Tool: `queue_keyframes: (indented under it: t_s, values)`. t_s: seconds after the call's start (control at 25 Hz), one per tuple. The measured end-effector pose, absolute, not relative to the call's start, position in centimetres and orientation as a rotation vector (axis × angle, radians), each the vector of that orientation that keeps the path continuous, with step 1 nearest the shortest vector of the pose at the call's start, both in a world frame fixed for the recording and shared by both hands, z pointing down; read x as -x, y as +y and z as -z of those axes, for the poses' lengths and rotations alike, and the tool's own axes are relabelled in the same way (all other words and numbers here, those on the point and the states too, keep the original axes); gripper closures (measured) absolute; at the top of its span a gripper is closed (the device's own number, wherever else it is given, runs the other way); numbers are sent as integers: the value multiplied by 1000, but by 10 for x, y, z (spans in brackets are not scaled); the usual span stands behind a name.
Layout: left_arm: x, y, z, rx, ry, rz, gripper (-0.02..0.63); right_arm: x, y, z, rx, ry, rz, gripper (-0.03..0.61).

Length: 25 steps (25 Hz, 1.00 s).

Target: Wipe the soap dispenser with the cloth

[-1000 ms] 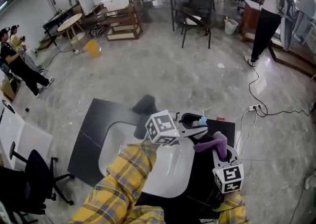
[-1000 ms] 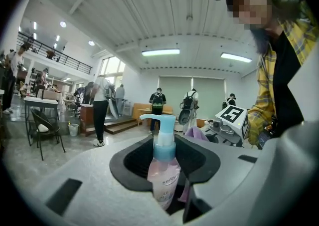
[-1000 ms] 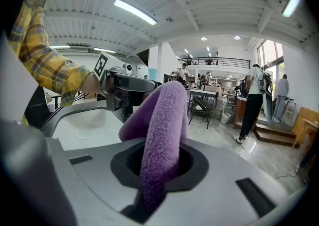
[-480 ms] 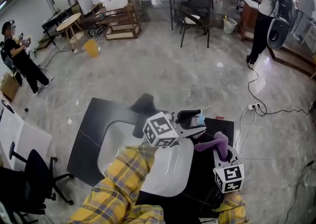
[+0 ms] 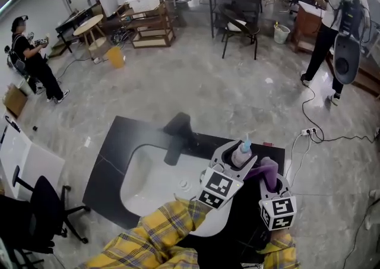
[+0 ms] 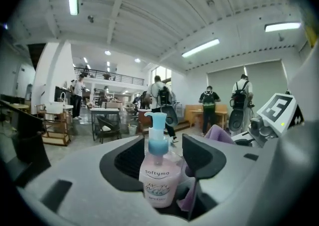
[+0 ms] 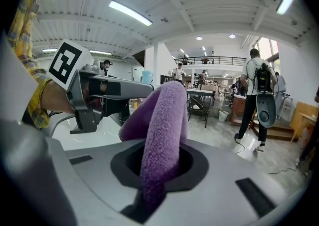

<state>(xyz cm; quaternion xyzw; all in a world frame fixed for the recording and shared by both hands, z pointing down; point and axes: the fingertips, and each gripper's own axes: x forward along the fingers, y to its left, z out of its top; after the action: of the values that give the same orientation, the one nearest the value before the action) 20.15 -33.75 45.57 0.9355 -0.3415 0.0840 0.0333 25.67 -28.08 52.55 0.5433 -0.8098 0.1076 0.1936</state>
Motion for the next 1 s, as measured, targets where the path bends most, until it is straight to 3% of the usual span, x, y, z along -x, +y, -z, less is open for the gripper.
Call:
queue_keyframes:
  t_s: [0.12, 0.2, 0.6, 1.0]
  values:
    - [-198, -342, -451, -2881, -1142, -261, 417, -253, -282, -524, -1518, -2276, -298, 541]
    - [-196, -344, -449, -2882, -1157, -254, 505, -252, -283, -523, -1514, -2278, -292, 541]
    - [-196, -340, -450, -3012, -718, -224, 511, -245, -293, -495, -1377, -2387, -155, 541]
    - [-188, -337, -447, -3046, -312, -246, 511, -206, -316, -469, -1109, -2306, 238, 541]
